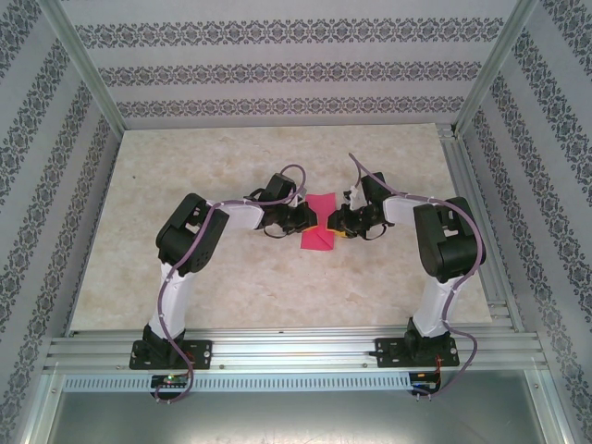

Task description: Fold a paper plane with a square sheet of paper (pick it up from the middle)

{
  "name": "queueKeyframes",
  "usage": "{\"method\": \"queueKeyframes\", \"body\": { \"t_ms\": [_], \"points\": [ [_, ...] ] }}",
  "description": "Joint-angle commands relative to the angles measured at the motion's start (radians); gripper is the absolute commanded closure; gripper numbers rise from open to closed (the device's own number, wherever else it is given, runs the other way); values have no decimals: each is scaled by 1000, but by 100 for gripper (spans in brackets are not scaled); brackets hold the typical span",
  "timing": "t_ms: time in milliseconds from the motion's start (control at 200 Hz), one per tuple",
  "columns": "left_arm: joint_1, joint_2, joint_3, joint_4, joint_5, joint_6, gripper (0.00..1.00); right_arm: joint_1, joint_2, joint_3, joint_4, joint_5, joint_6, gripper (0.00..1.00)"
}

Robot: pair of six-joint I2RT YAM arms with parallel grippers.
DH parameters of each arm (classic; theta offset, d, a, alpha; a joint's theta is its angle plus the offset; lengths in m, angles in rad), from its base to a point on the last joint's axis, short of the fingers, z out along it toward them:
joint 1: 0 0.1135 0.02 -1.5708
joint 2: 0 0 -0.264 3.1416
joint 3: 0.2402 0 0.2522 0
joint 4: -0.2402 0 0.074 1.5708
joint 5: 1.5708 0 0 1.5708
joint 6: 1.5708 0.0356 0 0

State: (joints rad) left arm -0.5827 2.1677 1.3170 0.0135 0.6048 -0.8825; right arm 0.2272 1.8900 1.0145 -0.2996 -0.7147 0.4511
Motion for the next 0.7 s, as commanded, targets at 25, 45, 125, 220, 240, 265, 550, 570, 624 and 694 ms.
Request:
{"method": "queueKeyframes", "body": {
  "t_ms": [25,45,125,220,240,265,550,570,624,694],
  "points": [
    [4,-1,19,3,-7,5,87,0,-7,1,52,-25,16,82],
    [3,-3,19,5,-6,4,87,1,-9,1,51,-21,15,83],
    [2,-20,15,19,-2,-3,86,1,-8,6,39,-26,9,89],
    [6,-64,1,34,-18,-12,83,1,-25,4,29,-11,0,96],
    [7,-75,1,32,-21,-10,82,1,-30,3,26,-6,-1,96],
    [11,-89,0,29,-26,-10,81,0,-37,6,14,-5,-10,96],
    [96,-333,-120,-3,-153,-7,66,21,-219,110,-272,238,-203,96],
    [101,-353,-138,-5,-164,-7,66,28,-237,122,-298,275,-221,96],
    [126,-409,-180,-13,-194,-3,64,57,-272,164,-376,396,-299,95],
    [165,-475,-231,-22,-226,-6,64,118,-294,219,-468,556,-398,94]
  ]
}}
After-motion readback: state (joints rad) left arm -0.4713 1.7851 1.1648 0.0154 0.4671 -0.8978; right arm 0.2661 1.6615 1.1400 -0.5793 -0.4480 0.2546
